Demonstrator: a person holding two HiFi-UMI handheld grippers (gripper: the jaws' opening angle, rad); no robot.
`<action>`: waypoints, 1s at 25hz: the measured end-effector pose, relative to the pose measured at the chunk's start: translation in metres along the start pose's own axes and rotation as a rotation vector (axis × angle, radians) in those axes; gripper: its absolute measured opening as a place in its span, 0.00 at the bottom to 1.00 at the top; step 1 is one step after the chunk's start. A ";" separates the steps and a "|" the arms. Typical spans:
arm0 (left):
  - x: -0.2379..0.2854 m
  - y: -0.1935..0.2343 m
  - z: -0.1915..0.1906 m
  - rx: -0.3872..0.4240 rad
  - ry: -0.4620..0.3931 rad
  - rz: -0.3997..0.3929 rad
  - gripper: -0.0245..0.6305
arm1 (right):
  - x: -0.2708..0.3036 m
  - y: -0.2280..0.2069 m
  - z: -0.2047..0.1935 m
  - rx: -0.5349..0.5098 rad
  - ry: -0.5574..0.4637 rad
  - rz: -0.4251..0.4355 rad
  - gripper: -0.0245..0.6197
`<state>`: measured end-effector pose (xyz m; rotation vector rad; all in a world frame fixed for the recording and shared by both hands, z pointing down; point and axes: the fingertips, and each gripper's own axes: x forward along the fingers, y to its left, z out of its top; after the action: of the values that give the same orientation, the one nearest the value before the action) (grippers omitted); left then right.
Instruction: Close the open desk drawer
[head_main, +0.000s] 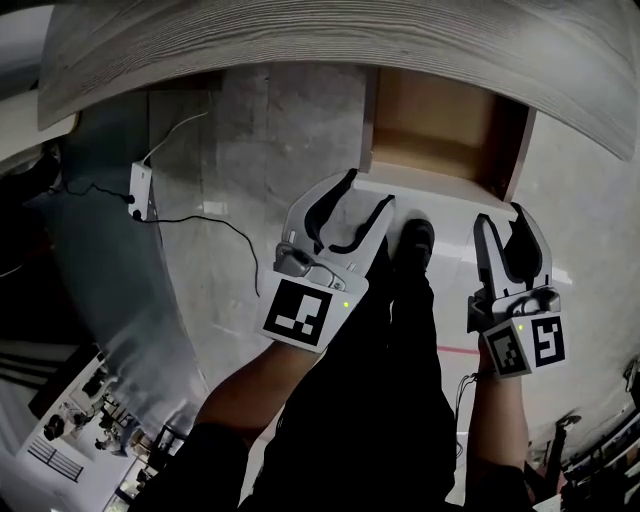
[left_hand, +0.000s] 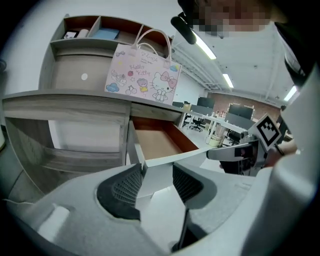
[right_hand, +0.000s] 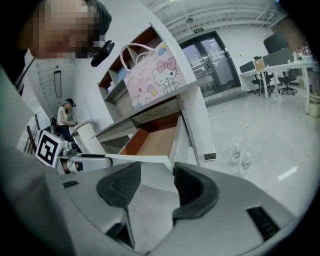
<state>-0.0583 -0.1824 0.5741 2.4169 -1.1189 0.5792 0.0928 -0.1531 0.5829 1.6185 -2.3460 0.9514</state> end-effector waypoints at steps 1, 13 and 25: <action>0.002 0.001 0.005 0.008 -0.008 -0.002 0.34 | 0.002 -0.002 0.006 0.002 -0.013 -0.003 0.37; 0.046 0.023 0.072 0.063 -0.122 0.028 0.34 | 0.030 -0.028 0.068 0.058 -0.157 -0.072 0.37; 0.037 0.011 0.048 0.051 -0.093 -0.018 0.30 | 0.068 -0.003 0.064 0.020 -0.107 0.015 0.08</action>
<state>-0.0361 -0.2362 0.5561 2.5184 -1.1312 0.5002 0.0826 -0.2443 0.5638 1.7025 -2.4286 0.9155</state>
